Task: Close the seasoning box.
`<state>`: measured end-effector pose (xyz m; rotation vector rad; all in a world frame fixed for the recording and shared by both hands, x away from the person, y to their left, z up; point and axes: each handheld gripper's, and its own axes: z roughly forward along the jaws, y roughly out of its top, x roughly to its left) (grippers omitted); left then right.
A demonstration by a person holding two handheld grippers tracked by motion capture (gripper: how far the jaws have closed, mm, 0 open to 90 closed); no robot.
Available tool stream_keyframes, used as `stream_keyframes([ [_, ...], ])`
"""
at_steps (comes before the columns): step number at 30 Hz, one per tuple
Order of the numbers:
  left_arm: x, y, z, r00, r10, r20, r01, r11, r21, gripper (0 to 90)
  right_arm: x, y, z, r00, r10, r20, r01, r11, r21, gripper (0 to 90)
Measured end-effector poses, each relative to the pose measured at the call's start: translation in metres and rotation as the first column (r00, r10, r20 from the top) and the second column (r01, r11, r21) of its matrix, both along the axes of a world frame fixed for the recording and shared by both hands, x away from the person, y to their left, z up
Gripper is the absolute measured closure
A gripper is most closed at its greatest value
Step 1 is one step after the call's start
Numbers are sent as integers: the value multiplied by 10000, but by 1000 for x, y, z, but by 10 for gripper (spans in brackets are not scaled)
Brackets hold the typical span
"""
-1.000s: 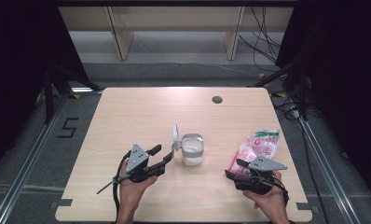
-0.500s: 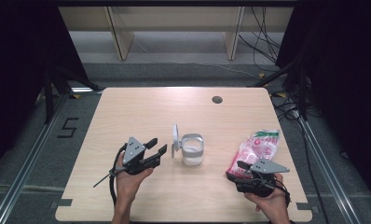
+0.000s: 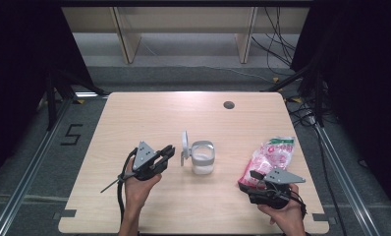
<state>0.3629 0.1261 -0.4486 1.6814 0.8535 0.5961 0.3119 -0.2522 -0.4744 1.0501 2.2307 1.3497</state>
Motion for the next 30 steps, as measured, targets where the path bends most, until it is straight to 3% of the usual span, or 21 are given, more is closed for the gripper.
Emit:
stream_keyframes([
  [4, 5, -7, -2, 9996, -200, -190, 196, 9996, -194, 884, -2, 1, 1, 9999, -31, -152, 33, 9999, 108, 381],
  [6, 6, -10, -3, 9995, -278, -146, 276, 9995, -136, 892, 0, 0, 0, 9999, 61, 84, -61, 10000, -14, 381],
  [11, 5, -16, 0, 9986, -534, -10, 534, 9985, -78, 893, 0, 0, 0, 10000, 74, 12, -74, 10000, 26, 382],
  [30, 2, -22, 10, 9977, -641, 234, 642, 9979, -25, 892, -1, 1, 0, 9999, 107, 20, -107, 9999, 1, 385],
])
